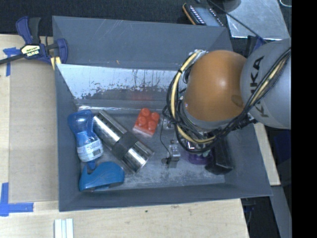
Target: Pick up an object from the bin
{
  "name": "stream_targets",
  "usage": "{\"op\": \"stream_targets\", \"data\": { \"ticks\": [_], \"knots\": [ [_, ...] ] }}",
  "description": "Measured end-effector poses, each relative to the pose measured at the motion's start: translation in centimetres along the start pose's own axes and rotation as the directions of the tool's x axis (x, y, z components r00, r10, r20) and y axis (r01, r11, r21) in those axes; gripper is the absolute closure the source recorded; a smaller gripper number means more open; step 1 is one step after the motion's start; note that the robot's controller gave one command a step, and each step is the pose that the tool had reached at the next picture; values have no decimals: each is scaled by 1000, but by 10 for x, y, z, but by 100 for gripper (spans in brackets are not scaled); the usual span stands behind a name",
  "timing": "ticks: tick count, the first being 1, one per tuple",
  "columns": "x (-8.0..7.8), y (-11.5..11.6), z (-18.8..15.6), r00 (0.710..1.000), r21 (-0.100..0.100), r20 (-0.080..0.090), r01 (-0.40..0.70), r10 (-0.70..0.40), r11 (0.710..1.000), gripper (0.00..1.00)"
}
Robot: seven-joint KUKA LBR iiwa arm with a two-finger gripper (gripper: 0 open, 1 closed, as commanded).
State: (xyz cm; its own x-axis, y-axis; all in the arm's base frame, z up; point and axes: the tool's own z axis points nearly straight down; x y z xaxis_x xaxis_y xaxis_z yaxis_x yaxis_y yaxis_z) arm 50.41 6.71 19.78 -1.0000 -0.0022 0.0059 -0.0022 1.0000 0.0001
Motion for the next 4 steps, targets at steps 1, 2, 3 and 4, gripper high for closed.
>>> {"op": "stream_targets", "data": {
  "ticks": [1,2,3,4],
  "knots": [
    [-2,0,-5,1000,-1,9,-3,3,1000,0],
    [-54,44,50,997,-2,5,-73,73,997,0],
    [-71,51,56,999,-1,15,49,-49,999,0],
    [-91,40,118,977,8,23,212,-212,977,0]
  ]
}}
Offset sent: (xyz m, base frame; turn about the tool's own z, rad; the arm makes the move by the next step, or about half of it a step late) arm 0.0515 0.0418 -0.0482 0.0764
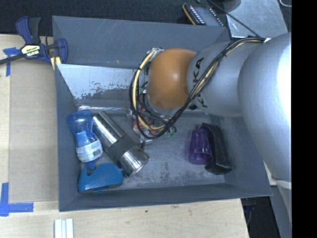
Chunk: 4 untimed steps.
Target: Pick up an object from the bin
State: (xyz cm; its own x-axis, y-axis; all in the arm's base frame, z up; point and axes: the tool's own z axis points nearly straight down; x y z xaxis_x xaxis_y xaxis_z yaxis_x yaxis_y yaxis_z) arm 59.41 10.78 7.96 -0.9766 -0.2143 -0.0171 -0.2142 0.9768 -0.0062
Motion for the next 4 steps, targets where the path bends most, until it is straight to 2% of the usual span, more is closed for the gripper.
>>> {"op": "stream_targets", "data": {
  "ticks": [1,2,3,4],
  "knots": [
    [-3,-33,7,990,-4,-3,-143,143,990,0],
    [10,-51,-6,975,-1,-1,-223,223,975,0],
    [1,-76,-1,934,-5,1,-358,358,934,100],
    [1,-76,-1,934,-5,1,-358,358,934,100]
  ]
}}
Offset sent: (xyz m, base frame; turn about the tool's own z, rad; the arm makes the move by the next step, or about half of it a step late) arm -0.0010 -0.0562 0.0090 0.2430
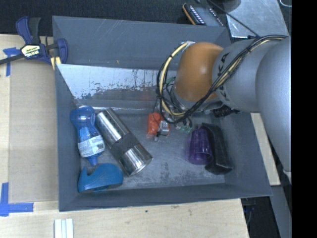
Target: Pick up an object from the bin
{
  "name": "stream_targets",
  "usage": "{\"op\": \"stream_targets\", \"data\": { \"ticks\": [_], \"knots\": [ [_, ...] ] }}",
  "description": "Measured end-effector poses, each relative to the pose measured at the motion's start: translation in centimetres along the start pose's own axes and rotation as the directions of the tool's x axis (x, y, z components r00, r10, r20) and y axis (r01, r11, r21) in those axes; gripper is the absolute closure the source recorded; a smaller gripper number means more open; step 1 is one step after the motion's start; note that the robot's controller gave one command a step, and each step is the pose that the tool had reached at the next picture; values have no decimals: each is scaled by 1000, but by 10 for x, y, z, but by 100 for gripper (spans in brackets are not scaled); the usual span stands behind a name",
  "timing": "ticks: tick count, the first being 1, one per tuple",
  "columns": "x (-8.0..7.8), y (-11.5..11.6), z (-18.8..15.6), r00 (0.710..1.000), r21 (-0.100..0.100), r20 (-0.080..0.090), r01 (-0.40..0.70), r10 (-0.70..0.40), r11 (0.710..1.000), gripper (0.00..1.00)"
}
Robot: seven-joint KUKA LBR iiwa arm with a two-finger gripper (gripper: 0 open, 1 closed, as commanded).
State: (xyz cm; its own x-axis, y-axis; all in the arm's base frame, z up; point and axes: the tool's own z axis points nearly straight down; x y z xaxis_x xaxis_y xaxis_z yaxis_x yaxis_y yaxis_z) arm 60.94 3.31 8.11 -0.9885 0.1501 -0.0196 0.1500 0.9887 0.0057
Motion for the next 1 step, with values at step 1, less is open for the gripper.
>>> {"op": "stream_targets", "data": {
  "ticks": [1],
  "knots": [
    [0,0,0,1000,0,0,0,0,1000,100]
  ]
}}
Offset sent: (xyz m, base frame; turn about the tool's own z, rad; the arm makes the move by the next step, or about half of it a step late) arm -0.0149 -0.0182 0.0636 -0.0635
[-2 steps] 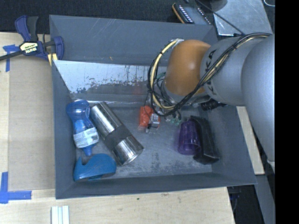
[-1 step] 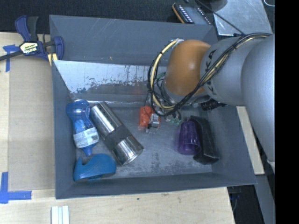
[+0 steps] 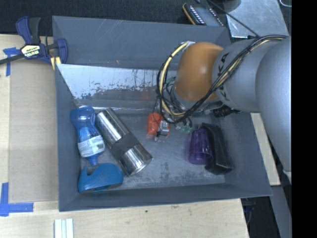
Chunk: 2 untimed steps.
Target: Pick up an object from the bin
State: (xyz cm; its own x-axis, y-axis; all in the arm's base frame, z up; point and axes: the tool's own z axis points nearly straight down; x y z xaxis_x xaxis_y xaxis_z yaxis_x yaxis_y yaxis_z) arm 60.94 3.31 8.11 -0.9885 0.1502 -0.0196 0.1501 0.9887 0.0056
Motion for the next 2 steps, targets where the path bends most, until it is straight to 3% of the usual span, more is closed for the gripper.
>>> {"op": "stream_targets", "data": {
  "ticks": [1,2],
  "knots": [
    [8,-21,-67,998,0,10,63,-63,998,100],
    [-3,-18,-3,1000,0,-3,21,-21,1000,100]
  ]
}}
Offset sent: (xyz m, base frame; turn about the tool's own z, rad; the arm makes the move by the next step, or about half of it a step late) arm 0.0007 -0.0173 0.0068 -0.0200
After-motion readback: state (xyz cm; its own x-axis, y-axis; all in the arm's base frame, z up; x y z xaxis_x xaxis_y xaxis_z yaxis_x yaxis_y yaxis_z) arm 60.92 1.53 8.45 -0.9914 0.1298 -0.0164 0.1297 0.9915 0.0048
